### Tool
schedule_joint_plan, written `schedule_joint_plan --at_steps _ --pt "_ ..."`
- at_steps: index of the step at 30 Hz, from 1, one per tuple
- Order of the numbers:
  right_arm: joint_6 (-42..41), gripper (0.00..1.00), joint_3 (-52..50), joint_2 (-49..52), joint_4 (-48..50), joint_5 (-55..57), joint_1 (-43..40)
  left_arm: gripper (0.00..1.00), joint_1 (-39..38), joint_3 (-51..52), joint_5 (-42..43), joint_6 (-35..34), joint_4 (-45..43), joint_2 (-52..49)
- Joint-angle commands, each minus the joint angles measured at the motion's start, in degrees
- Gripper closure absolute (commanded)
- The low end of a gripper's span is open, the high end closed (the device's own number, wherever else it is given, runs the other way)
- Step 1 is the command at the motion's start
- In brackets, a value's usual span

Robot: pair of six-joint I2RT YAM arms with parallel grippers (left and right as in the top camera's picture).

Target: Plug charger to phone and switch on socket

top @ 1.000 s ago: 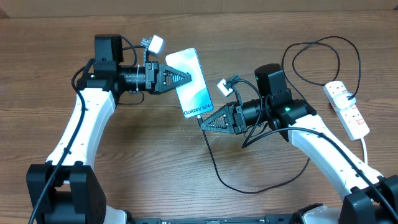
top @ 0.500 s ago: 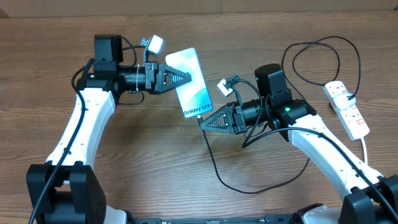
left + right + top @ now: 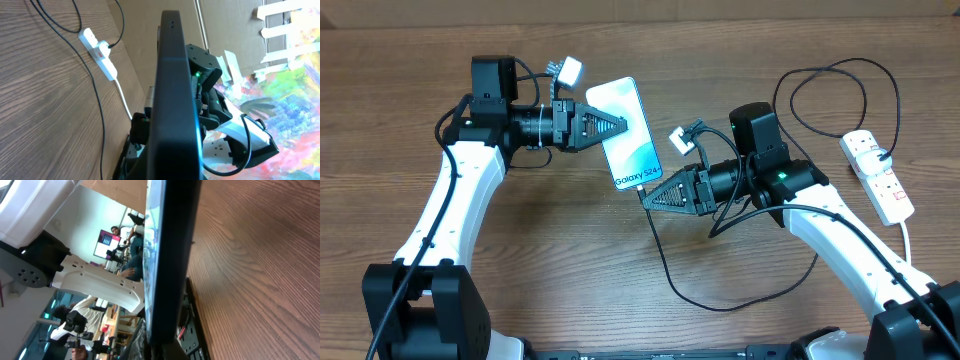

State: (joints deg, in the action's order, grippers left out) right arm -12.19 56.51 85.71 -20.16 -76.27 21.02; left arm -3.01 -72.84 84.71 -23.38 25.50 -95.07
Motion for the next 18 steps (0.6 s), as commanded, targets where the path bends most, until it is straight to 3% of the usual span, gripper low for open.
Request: schedule_joint_plan --at_steps 1,18 --pt "-0.09 0.96 0.13 -0.85 0.37 0.74 -1.9 0.96 -0.39 -1.03 4.98 1.75 0.2 0.57" --pt "-0.31 0.96 0.13 -0.85 0.15 0.31 -3.39 0.96 -0.39 -1.03 3.54 1.44 0.17 0.57"
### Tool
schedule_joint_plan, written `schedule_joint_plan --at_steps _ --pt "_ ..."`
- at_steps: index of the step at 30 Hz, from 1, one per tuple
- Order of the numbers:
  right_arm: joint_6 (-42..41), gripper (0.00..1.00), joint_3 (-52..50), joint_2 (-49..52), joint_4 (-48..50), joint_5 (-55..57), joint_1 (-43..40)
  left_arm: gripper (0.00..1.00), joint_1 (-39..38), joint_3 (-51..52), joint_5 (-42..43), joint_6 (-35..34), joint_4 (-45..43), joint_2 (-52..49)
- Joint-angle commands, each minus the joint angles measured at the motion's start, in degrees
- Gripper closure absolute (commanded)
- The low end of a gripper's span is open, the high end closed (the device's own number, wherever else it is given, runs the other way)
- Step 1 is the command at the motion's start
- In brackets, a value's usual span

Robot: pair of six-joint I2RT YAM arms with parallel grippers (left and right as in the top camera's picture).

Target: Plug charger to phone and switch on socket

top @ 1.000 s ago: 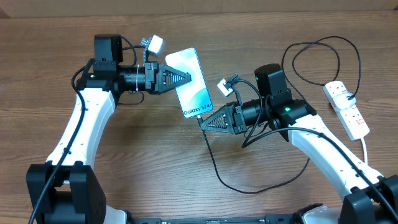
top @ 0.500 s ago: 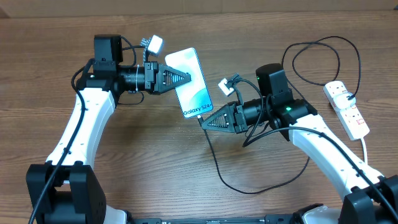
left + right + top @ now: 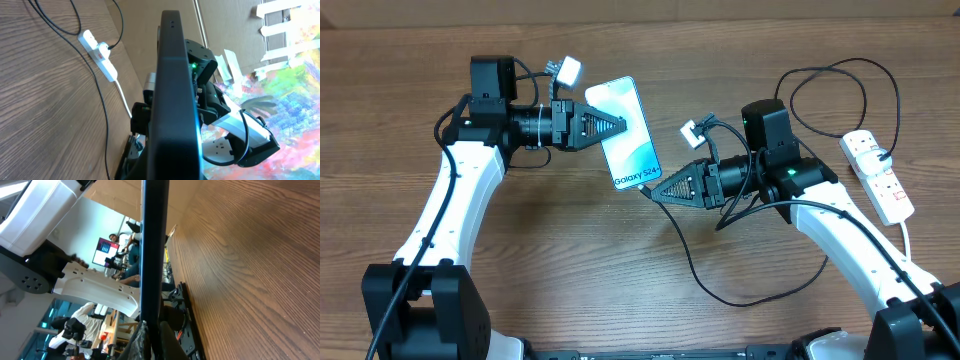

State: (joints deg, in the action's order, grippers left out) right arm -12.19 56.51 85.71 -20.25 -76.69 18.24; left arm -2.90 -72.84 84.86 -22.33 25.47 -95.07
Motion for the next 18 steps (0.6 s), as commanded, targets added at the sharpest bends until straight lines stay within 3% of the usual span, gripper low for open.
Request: schedule_joint_plan --at_steps 1,18 --pt "-0.33 0.96 0.13 -0.85 0.24 0.72 -0.61 0.96 -0.5 -1.03 2.97 0.39 0.2 0.57" --pt "-3.28 0.96 0.13 -0.83 3.48 7.67 6.03 0.96 -0.5 -1.03 1.57 -0.74 0.2 0.57"
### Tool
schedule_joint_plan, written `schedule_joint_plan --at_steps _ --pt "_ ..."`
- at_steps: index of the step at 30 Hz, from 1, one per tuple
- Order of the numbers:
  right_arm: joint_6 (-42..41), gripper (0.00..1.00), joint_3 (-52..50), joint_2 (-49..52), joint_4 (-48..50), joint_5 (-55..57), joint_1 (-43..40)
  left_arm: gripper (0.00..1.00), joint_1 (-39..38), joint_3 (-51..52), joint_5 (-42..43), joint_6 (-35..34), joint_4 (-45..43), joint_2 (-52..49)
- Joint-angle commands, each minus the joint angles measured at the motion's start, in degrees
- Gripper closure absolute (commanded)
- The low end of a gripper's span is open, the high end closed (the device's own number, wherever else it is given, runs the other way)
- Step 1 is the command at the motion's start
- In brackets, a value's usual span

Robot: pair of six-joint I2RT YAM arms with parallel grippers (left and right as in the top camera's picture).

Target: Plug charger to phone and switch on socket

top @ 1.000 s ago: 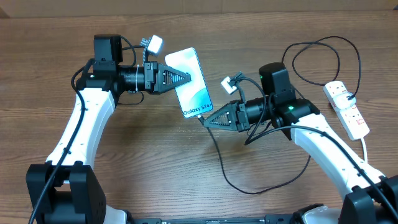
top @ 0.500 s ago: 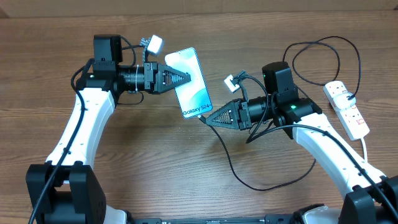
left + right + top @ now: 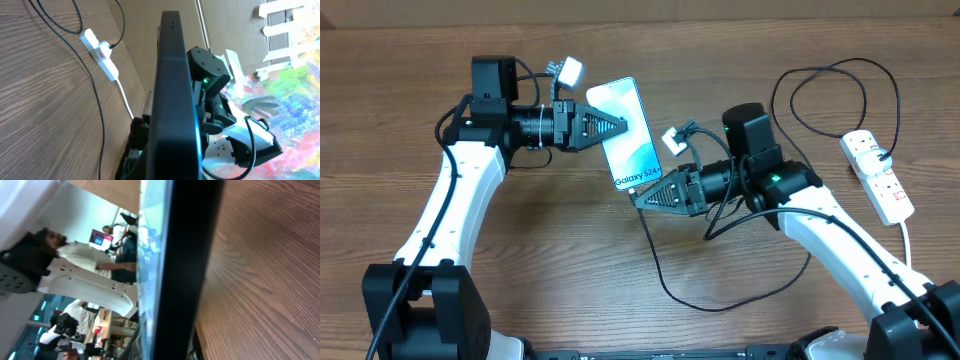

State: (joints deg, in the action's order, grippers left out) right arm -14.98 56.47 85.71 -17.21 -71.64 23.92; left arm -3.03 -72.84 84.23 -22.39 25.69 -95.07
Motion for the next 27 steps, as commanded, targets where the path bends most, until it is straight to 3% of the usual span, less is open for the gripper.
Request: schedule_joint_plan --at_steps 1,6,12,19,27 --pt "-0.48 0.96 0.17 -0.83 0.44 2.6 0.35 0.96 -0.37 -1.03 2.21 -0.87 -0.02 0.57" --pt "-0.48 0.96 0.17 -0.85 -1.64 6.69 0.11 0.96 0.09 -1.03 2.19 -0.87 -0.11 0.57" --pt "0.02 0.96 0.17 -0.85 -15.26 38.75 0.11 0.96 5.64 -1.03 2.21 -0.98 -0.59 0.57" --pt "-1.77 0.96 0.15 -0.42 -22.49 70.86 0.11 0.96 10.95 -1.03 2.25 -0.94 1.66 0.57" --pt "-3.3 0.96 0.11 6.51 -22.32 72.46 0.24 0.96 10.73 -1.03 2.21 -0.52 1.68 0.57"
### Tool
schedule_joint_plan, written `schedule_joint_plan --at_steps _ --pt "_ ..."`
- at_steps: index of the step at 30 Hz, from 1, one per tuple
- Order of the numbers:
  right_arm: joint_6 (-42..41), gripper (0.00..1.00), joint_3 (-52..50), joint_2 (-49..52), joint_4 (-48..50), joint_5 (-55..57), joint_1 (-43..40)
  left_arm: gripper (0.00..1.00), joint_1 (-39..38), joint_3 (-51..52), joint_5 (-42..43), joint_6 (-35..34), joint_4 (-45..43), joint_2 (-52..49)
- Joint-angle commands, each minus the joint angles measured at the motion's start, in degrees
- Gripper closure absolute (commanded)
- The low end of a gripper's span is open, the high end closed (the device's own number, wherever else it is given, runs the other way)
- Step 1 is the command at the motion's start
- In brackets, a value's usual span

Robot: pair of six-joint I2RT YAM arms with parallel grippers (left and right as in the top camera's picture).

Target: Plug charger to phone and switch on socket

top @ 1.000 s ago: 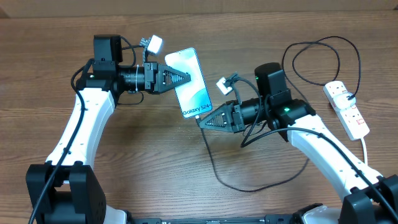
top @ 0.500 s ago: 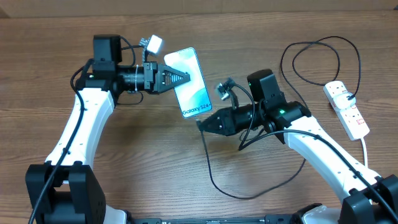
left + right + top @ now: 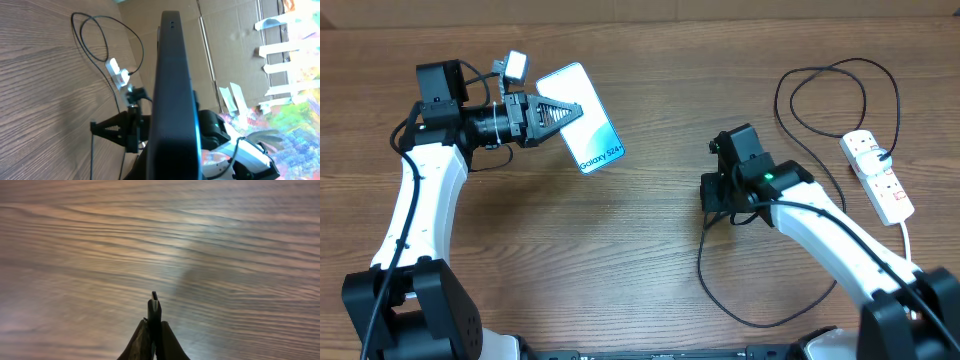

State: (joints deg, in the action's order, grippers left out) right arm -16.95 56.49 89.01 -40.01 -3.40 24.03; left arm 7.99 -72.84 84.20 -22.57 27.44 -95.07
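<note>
The phone [image 3: 586,131], its lit screen reading Galaxy S24, hangs over the table at the upper left with my left gripper [image 3: 572,110] shut on it. In the left wrist view only its dark edge [image 3: 172,90] shows, filling the middle. My right gripper [image 3: 712,192] points down at the table right of centre, shut on the black charger plug [image 3: 154,309], whose metal tip sticks out past the fingertips. A wide stretch of table lies between plug and phone. The black cable [image 3: 715,290] loops from that hand to the white power strip [image 3: 878,176].
The power strip [image 3: 119,75] lies near the table's right edge, with a second loop of cable [image 3: 835,95] behind it. The wooden table [image 3: 620,250] lies between the arms. My right arm [image 3: 120,132] shows beyond the phone's edge in the left wrist view.
The left gripper has carried the phone to the left and farther back. The right gripper, still shut on the plug, has drawn back to the right and turned down toward the table.
The plug was at the phone's lower edge, both held near the table's middle. Then the right gripper stood slightly back from it, then close against that edge again. Now phone and plug are far apart, each still held.
</note>
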Motion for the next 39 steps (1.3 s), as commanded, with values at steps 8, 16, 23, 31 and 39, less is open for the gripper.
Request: schedule_joint_plan --at_steps 8,16,23,31,39 --pt "-4.37 0.96 0.11 10.45 2.64 3.52 0.13 0.96 -0.28 -1.03 2.23 -0.37 0.0 0.57" --pt "-5.81 0.88 0.09 14.95 3.06 2.38 0.13 0.96 -0.28 -1.03 2.23 -0.37 -0.02 0.57" --pt "-6.49 0.77 0.09 15.32 1.6 0.57 0.13 0.96 -0.28 -1.03 2.21 -0.35 -0.04 0.57" --pt "-9.94 0.72 0.09 15.63 -0.83 0.76 0.13 0.96 -0.28 -1.03 2.23 -0.39 0.0 0.57" --pt "-9.81 0.85 -0.79 17.27 1.51 0.31 0.59 0.96 -0.28 -1.03 2.23 -0.66 -0.02 0.57"
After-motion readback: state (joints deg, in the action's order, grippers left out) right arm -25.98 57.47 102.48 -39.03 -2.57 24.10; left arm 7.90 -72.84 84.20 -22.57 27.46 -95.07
